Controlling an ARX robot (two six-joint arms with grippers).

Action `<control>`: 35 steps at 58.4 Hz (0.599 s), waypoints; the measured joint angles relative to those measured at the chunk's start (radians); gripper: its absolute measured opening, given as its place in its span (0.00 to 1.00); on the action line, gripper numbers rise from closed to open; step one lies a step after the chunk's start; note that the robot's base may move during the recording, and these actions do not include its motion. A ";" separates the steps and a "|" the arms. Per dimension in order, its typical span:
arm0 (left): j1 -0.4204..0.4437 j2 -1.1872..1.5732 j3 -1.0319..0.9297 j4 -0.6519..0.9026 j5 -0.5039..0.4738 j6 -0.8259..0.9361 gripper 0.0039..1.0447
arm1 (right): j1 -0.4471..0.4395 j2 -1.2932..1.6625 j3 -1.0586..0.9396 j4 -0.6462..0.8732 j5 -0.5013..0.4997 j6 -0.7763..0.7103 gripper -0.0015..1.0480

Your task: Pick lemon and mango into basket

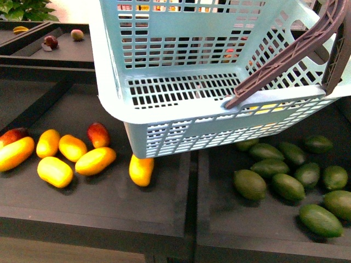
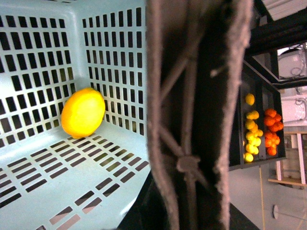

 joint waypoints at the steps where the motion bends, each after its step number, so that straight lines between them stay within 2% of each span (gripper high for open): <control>1: 0.000 0.000 0.000 0.000 0.001 0.000 0.05 | 0.000 -0.002 0.000 0.000 0.000 0.000 0.92; 35: 0.000 0.000 0.000 0.000 0.004 0.001 0.05 | 0.000 -0.001 0.000 0.000 0.000 0.000 0.92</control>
